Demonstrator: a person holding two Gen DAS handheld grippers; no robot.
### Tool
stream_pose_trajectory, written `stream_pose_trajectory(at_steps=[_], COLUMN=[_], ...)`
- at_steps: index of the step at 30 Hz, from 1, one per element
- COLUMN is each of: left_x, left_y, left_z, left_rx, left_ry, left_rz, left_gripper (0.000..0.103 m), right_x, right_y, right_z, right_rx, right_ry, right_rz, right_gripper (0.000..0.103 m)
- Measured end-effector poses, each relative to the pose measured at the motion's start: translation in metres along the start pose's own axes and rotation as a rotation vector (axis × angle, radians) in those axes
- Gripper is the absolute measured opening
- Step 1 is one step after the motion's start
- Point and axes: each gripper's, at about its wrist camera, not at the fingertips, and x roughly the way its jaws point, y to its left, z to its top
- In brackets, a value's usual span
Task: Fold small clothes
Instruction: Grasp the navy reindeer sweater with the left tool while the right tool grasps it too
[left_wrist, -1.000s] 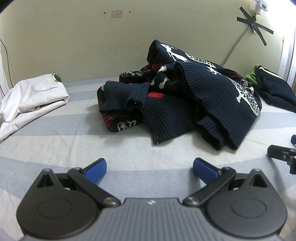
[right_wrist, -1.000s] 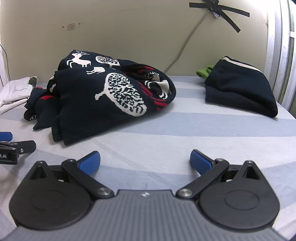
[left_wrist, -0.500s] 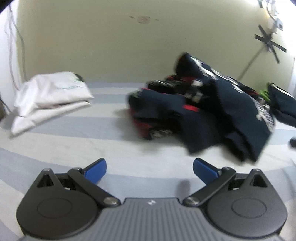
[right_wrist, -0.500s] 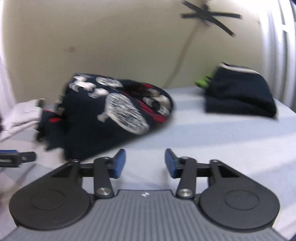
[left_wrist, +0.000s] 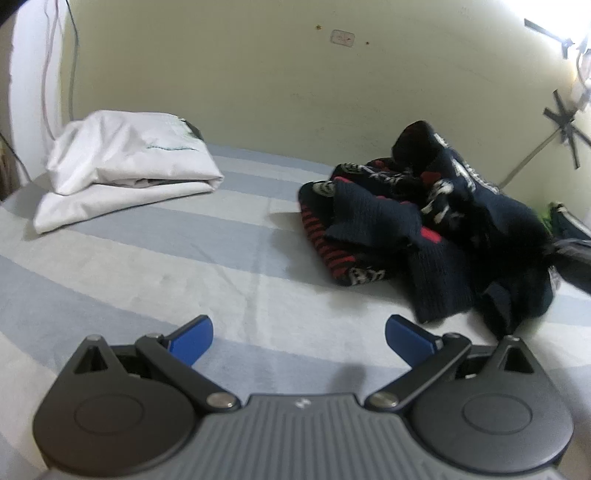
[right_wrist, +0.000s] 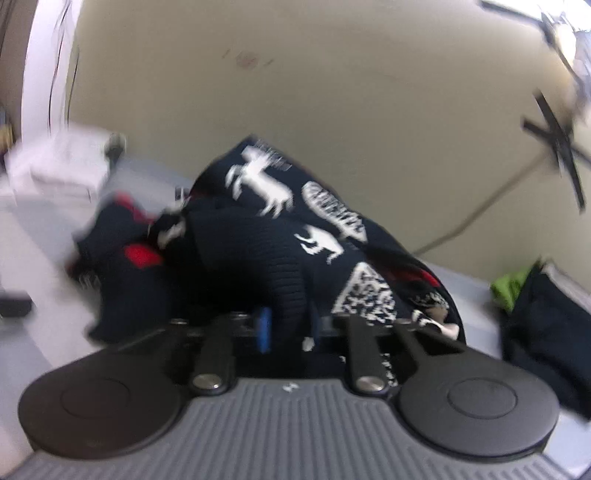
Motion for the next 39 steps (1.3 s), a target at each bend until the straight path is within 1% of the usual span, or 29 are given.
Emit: stream_pose_trajectory(at_steps=[2,4,6,8,10,11,12,13,15,16,17,18,19,20,21,22,23,24,25,26,27,28,30,31,32,33,34,37,39], left_x=[0.003,0.005,0.009,0.014,0.024,0.03,0.037,0.043,0.055,0.062,0.066,0.071,0.075,0.077,0.077,0.077,0.073,0.071,0.068,0.062,0.055,0.049,0.034,0.026,0.017,0.007,-0.006,-0.042,-0.067], left_y=[0.002,0.003,0.001,-0.004,-0.012,-0.015,-0.019,-0.021,-0.027,-0.031,-0.032,-0.035,-0.036,-0.037,-0.038,-0.039,-0.041,-0.043,-0.045,-0.047,-0.046,-0.044,-0.037,-0.031,-0.026,-0.019,-0.013,0.004,0.017], left_z=[0.009,0.023,0.039,0.049,0.057,0.06,0.062,0.063,0.063,0.062,0.06,0.058,0.056,0.054,0.052,0.05,0.048,0.046,0.043,0.041,0.04,0.042,0.044,0.046,0.047,0.048,0.05,0.06,0.069], left_rx=[-0.012,-0.049,-0.08,-0.078,-0.06,-0.057,-0.056,-0.056,-0.054,-0.05,-0.046,-0.045,-0.049,-0.057,-0.057,-0.05,-0.04,-0.022,0.005,0.019,0.029,0.028,0.009,-0.003,-0.017,-0.034,-0.046,-0.053,-0.082], left_ry=[0.006,0.005,-0.005,-0.018,-0.014,-0.004,0.011,0.023,0.043,0.048,0.049,0.054,0.06,0.061,0.045,0.035,0.025,0.016,0.004,-0.003,-0.009,-0.01,-0.023,-0.032,-0.037,-0.046,-0.063,-0.131,-0.174], left_rz=[-0.032,-0.076,-0.111,-0.108,-0.09,-0.089,-0.089,-0.088,-0.079,-0.075,-0.072,-0.07,-0.07,-0.065,-0.054,-0.045,-0.033,-0.016,0.004,0.007,0.004,-0.003,-0.015,-0.025,-0.042,-0.062,-0.079,-0.089,-0.102], left_gripper=[0.103,0.103,0.103,0.103,0.103,0.103,0.103,0.103,0.103,0.1,0.095,0.091,0.083,0.08,0.078,0.073,0.065,0.06,0.047,0.031,0.024,0.021,0.019,0.019,0.019,0.019,0.019,0.018,0.018], right_x=[-0.038,-0.078,-0.121,-0.16,-0.189,-0.195,-0.199,-0.202,-0.203,-0.202,-0.201,-0.198,-0.192,-0.183,-0.17,-0.155,-0.138,-0.119,-0.099,-0.071,-0.044,-0.014,0.035,0.057,0.071,0.081,0.081,0.037,0.006], right_y=[-0.032,-0.071,-0.103,-0.13,-0.151,-0.156,-0.162,-0.166,-0.168,-0.166,-0.161,-0.158,-0.151,-0.143,-0.134,-0.121,-0.108,-0.094,-0.083,-0.071,-0.066,-0.062,-0.059,-0.061,-0.062,-0.065,-0.07,-0.09,-0.115], right_z=[0.008,0.01,0.005,-0.01,-0.027,-0.034,-0.042,-0.05,-0.058,-0.057,-0.052,-0.044,-0.035,-0.025,-0.012,0.0,0.01,0.019,0.026,0.034,0.039,0.043,0.048,0.048,0.047,0.048,0.052,0.083,0.107], right_rx=[0.047,0.136,0.193,0.236,0.29,0.292,0.289,0.296,0.294,0.286,0.277,0.272,0.267,0.255,0.231,0.191,0.143,0.097,0.061,0.036,0.021,0.005,0.027,0.064,0.102,0.146,0.184,0.212,0.28], right_ry=[-0.083,-0.138,-0.186,-0.228,-0.217,-0.187,-0.145,-0.114,-0.104,-0.12,-0.142,-0.163,-0.184,-0.197,-0.205,-0.211,-0.213,-0.21,-0.195,-0.156,-0.112,-0.065,0.034,0.092,0.15,0.197,0.195,-0.006,-0.11], right_rz=[-0.066,-0.086,-0.136,-0.212,-0.224,-0.21,-0.188,-0.187,-0.222,-0.236,-0.226,-0.19,-0.138,-0.082,-0.031,0.025,0.074,0.105,0.119,0.13,0.137,0.131,0.117,0.14,0.17,0.179,0.168,0.13,0.107], right_gripper=[0.01,0.009,0.009,0.009,0.01,0.011,0.016,0.021,0.045,0.046,0.048,0.048,0.049,0.054,0.061,0.066,0.079,0.088,0.089,0.089,0.089,0.089,0.087,0.079,0.03,0.012,0.012,0.012,0.012])
